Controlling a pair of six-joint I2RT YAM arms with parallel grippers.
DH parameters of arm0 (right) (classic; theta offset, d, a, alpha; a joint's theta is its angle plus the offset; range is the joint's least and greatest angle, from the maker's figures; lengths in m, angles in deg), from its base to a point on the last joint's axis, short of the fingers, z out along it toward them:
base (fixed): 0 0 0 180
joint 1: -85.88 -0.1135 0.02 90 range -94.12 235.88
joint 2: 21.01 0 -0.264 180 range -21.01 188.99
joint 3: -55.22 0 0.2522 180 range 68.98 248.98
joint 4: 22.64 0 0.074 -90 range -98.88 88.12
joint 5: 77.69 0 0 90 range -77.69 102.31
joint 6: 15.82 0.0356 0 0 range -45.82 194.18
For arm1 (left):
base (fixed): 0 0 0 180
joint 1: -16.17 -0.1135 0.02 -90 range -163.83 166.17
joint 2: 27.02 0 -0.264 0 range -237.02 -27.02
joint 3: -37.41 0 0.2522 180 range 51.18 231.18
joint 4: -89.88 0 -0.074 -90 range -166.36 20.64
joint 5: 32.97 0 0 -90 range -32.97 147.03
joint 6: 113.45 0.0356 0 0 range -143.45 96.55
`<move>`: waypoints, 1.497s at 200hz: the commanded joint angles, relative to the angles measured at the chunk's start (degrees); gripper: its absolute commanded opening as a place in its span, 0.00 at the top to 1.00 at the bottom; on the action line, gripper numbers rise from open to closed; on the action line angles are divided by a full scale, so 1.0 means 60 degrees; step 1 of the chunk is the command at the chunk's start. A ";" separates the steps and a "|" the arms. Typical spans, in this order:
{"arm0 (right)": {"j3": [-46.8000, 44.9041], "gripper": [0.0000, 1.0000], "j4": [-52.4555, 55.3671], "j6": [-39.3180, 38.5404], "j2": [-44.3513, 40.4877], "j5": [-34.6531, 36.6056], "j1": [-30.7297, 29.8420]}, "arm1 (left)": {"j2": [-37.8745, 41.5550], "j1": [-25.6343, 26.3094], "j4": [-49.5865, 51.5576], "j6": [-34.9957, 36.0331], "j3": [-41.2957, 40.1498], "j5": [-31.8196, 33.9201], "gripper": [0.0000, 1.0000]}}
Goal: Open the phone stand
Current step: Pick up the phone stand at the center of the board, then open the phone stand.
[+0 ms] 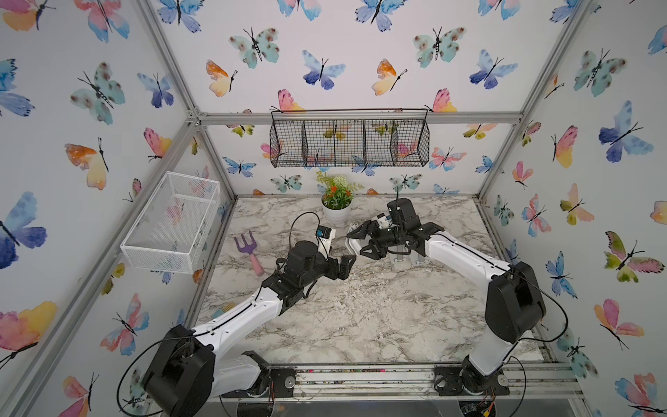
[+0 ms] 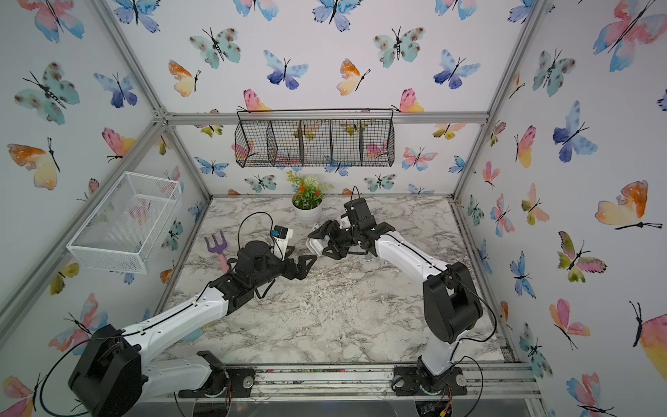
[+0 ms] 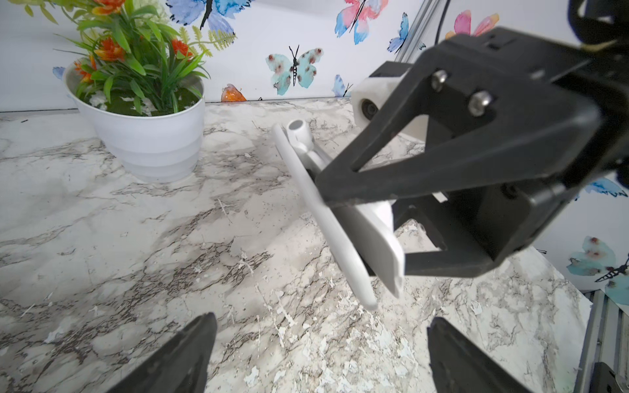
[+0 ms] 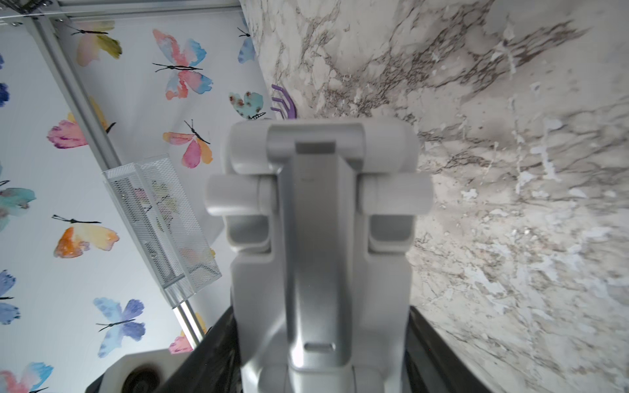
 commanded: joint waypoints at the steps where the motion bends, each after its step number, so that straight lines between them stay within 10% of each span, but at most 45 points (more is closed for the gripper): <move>1: -0.0362 0.72 -0.1519 0.0969 -0.0384 -0.0706 0.0032 | -0.0277 0.0019 -0.1042 -0.0190 0.0275 0.0105 0.01; 299: -0.2535 0.77 -0.3976 0.2685 -0.1951 -0.1635 0.0532 | -0.1250 0.0033 -0.2962 -0.0435 0.0718 -0.0552 0.10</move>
